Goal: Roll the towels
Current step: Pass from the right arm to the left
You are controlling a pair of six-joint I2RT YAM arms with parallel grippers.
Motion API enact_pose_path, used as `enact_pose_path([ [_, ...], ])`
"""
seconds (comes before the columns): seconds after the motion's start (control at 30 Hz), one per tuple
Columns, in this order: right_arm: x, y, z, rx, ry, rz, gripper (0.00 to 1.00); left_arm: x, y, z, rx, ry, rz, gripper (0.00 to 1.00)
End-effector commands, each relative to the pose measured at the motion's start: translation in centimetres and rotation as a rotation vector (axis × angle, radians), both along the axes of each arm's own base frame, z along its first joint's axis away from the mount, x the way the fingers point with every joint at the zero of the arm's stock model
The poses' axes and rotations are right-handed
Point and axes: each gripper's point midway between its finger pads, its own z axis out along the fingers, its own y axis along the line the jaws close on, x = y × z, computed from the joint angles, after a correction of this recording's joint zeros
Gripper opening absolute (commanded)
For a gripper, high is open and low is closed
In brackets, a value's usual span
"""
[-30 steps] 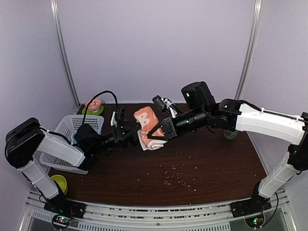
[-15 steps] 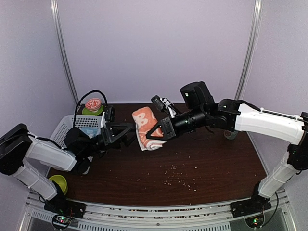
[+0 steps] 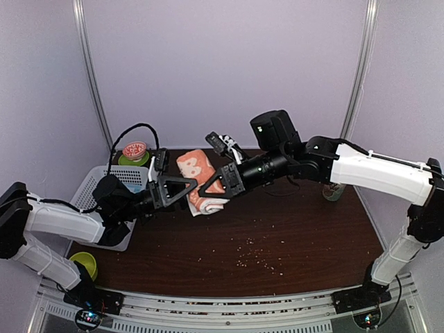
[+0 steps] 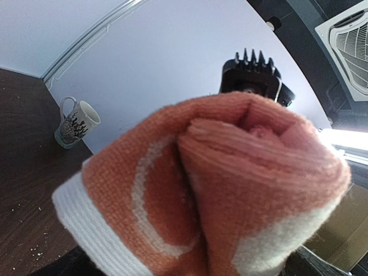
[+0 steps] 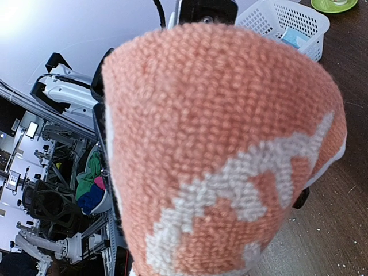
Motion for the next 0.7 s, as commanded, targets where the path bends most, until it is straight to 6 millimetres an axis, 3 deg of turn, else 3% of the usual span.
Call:
enact_pose_path([
  [0.0, -1.1, 0.3, 2.1, 0.049, -0.03, 0.053, 0.0, -0.6, 0.0, 0.6, -0.013, -0.047, -0.013, 0.98],
  [0.13, -1.4, 0.4, 2.7, 0.067, -0.035, 0.062, 0.0, -1.1, 0.3, 1.4, -0.048, -0.066, -0.031, 0.98],
  [0.37, -1.6, 1.1, 1.4, 0.046, -0.015, 0.083, 0.0, -2.5, 0.6, 4.7, -0.11, -0.138, -0.089, 0.95],
  [0.5, -1.4, 1.2, 1.1, 0.031, -0.02, 0.078, 0.0, -2.6, 0.7, 5.0, -0.103, -0.136, -0.092, 0.64],
  [0.57, -1.3, 1.1, 1.0, 0.025, -0.023, 0.074, 0.0, -2.5, 0.7, 4.8, -0.092, -0.147, -0.081, 0.43],
  [0.67, -1.2, 1.0, 1.0, 0.019, -0.03, 0.069, 0.0, -2.5, 0.7, 4.4, -0.086, -0.143, -0.073, 0.21],
])
